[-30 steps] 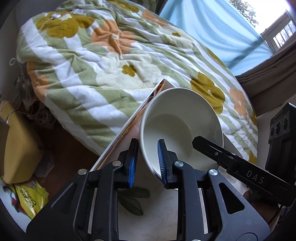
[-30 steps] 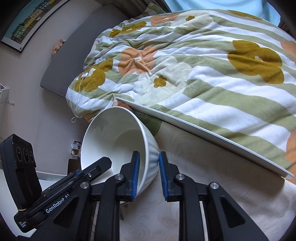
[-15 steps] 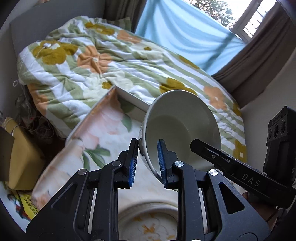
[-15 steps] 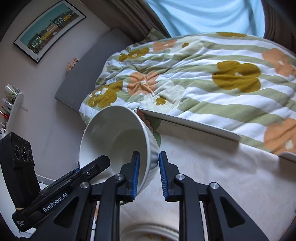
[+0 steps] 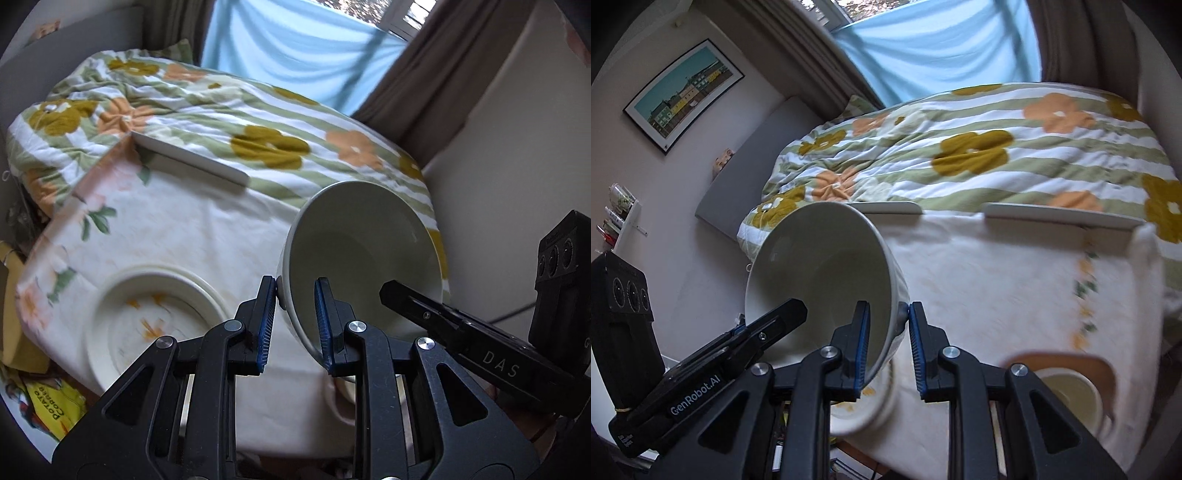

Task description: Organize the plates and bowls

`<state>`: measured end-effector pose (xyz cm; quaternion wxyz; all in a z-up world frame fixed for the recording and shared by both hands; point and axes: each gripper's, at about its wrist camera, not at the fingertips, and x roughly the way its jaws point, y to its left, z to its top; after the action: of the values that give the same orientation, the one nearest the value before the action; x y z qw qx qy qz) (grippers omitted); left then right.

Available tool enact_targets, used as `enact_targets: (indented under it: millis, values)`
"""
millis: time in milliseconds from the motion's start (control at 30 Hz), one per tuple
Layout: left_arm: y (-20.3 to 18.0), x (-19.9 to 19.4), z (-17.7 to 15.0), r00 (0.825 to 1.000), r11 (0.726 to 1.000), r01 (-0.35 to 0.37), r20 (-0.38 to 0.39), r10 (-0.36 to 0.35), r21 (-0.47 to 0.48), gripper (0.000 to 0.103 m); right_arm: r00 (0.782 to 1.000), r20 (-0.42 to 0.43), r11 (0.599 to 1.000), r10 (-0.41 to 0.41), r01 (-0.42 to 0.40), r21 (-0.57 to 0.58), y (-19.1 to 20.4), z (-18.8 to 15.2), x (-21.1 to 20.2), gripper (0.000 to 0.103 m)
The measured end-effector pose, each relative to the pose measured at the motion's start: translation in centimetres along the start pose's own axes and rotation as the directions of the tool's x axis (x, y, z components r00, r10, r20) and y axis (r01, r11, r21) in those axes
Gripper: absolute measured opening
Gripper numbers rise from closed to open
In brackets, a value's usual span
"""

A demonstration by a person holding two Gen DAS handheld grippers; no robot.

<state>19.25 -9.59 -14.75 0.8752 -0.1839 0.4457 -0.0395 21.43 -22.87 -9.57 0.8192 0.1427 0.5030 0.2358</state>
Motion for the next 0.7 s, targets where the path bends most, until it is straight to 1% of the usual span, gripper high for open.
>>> enact_targets:
  millis: [167, 267, 333, 500, 700]
  values:
    - [-4.9, 1.5, -3.8, 0.996, 0.998, 0.044, -0.083, -0.041, 0.035, 0.019, 0.998, 0.012, 0.997, -0.059, 0.058, 0.049, -4.2, -2.8, -3.7, 0.019]
    - [-7.2, 3.4, -5.6, 0.986, 0.996, 0.061, -0.16, -0.051, 0.058, 0.019, 0.996, 0.002, 0.992, -0.091, 0.091, 0.086, -6.4, -4.0, -4.5, 0.019]
    - [-8.1, 4.8, -6.4, 0.977, 0.995, 0.069, -0.205, -0.054, 0.069, 0.019, 0.994, -0.012, 0.988, -0.105, 0.105, 0.116, -7.8, -4.6, -4.6, 0.019]
    - [-8.9, 7.5, -7.6, 0.959, 0.993, 0.065, -0.281, -0.034, 0.102, 0.019, 0.991, -0.056, 0.974, -0.122, 0.13, 0.185, -10.5, -6.2, -4.0, 0.019]
    - [-8.7, 10.5, -8.5, 0.935, 0.989, 0.039, -0.354, 0.015, 0.144, 0.019, 0.983, -0.124, 0.965, -0.133, 0.157, 0.21, -12.7, -8.0, -2.5, 0.019]
